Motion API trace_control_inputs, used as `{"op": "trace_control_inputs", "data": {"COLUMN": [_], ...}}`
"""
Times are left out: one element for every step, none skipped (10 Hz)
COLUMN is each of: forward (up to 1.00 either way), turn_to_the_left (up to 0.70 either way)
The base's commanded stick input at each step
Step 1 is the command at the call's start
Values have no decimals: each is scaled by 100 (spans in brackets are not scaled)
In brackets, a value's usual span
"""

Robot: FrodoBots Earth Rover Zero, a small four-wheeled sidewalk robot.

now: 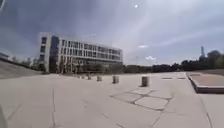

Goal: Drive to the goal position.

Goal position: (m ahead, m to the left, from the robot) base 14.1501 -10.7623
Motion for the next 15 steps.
{"op": "trace_control_inputs", "data": {"forward": [70,70,70,70,70,70,70,70,70,70,70,70,70,70,70], "turn_to_the_left": [0,0,0,0,0,0,0,0,-27,-35,-35,-35,-35,-34,-7]}}
